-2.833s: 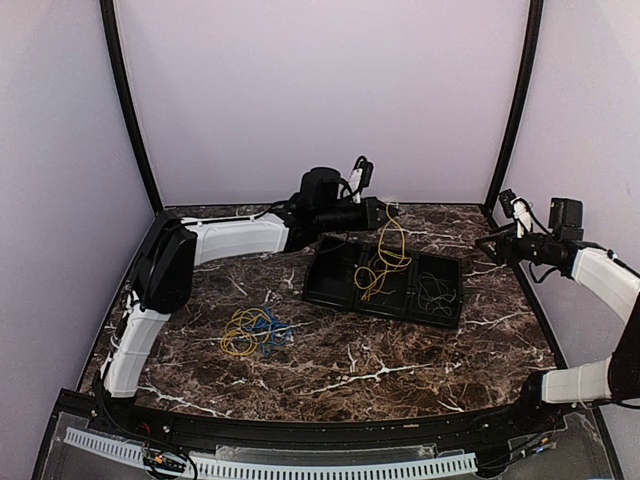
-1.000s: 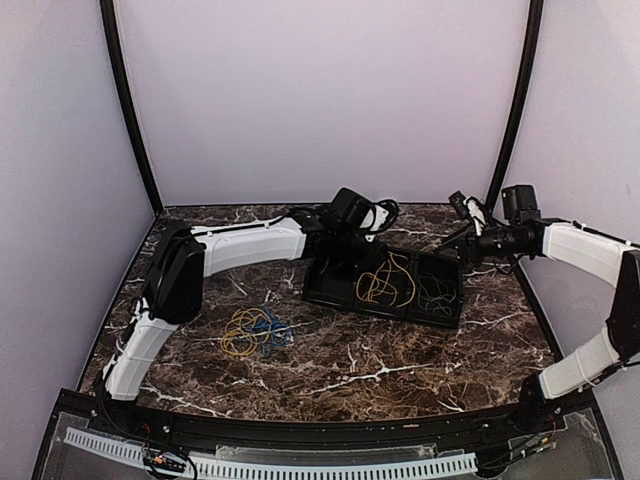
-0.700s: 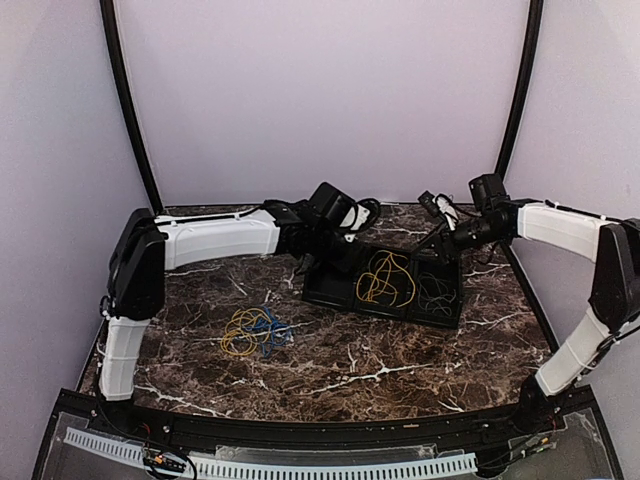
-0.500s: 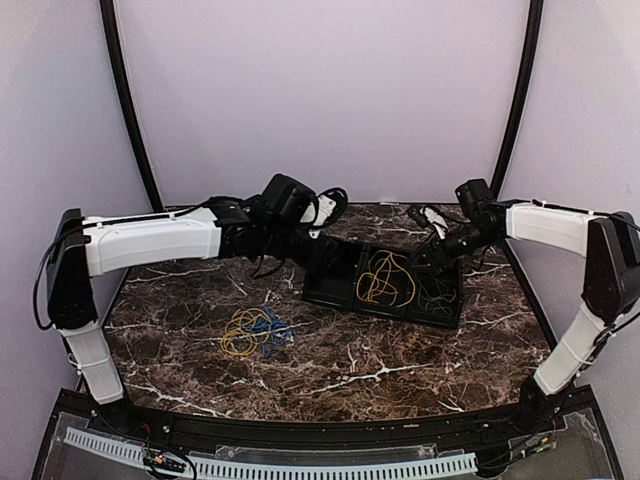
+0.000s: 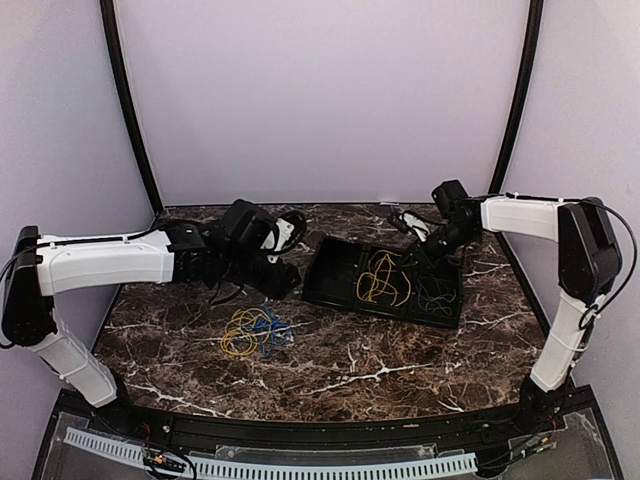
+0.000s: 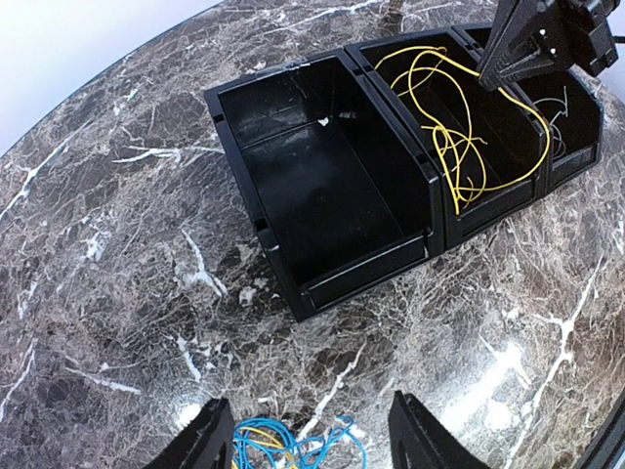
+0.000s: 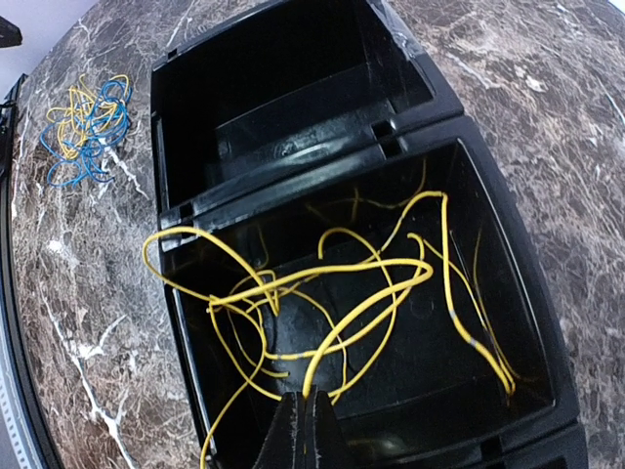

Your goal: Untangle the cables

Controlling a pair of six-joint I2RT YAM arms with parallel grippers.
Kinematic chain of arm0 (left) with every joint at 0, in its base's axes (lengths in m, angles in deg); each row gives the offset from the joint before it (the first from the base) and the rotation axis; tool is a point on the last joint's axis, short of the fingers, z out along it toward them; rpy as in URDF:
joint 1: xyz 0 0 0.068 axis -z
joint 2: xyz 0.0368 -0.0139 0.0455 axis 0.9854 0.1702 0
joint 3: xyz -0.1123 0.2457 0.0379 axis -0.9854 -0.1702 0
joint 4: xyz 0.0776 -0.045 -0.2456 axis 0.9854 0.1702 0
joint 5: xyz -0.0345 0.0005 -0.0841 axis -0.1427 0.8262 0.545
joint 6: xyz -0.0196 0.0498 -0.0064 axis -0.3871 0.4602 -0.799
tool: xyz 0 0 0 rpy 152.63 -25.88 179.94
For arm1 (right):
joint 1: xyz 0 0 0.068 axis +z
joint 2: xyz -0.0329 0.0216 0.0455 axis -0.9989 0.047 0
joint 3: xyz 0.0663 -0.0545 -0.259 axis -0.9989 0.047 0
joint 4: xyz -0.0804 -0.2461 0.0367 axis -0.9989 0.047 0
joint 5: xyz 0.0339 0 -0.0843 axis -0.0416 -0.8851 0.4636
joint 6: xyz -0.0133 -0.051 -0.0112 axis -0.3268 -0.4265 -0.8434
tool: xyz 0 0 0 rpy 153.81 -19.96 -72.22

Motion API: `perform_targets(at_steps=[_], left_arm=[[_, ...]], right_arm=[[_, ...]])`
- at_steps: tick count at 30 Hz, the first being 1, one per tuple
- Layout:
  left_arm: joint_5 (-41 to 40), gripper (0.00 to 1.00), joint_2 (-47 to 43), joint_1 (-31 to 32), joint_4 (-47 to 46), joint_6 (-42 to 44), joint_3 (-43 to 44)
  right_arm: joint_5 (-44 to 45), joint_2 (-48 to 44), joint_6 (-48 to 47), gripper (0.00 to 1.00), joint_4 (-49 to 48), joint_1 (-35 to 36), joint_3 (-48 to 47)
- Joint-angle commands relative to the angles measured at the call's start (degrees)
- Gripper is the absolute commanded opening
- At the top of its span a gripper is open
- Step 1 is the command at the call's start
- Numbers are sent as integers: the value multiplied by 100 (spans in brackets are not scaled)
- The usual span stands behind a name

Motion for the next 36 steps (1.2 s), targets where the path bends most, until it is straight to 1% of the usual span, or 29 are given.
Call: perform_targets(at_steps=[1, 5, 9, 13, 17, 18, 19, 21, 22, 26, 29, 32, 36], left_arm=[[-269, 56, -546, -29, 250, -155, -79], [-403, 56, -803, -29, 226, -328, -427], [-422, 56, -1039, -33, 176, -510, -772], [-400, 56, -1308, -33, 204, -655, -1001], [-429, 57, -1486, -44, 308, -747, -1220], [-476, 59, -1478, -63, 345, -776, -1272], [-577, 61, -1471, -81, 447, -876, -1297], [-673, 65, -1466, -162, 524, -997, -1394], [-682, 66, -1497, -247, 540, -1041, -1474], [-517, 69, -1738, -609, 441, -1466, -1862], [-216, 68, -2015, -868, 242, -1713, -2330], [-62, 66, -2190, -1004, 73, -1950, -2623], [162, 64, -2365, -1088, -68, -2185, -2917]], right_arm=[[-59, 217, 113, 0, -139, 180, -332], [16, 426, 263, 0, -689, 309, -464], [959, 618, 86, 0, -1287, 573, -341], [1382, 745, 88, 0, -1077, 716, -464], [1772, 398, 57, 0, -920, 780, -349], [1849, 303, 29, 0, -787, 781, -372], [1943, 225, -14, 2, -628, 781, -418], [2109, 55, -61, 18, -239, 789, -575], [2174, -98, -91, 23, -82, 789, -631], [2388, -620, -100, 37, 301, 820, -831], [2602, -792, -86, 42, 544, 935, -1130], [2614, -797, -154, 44, 695, 1194, -1400], [2000, -548, -318, 45, 742, 1743, -1760]])
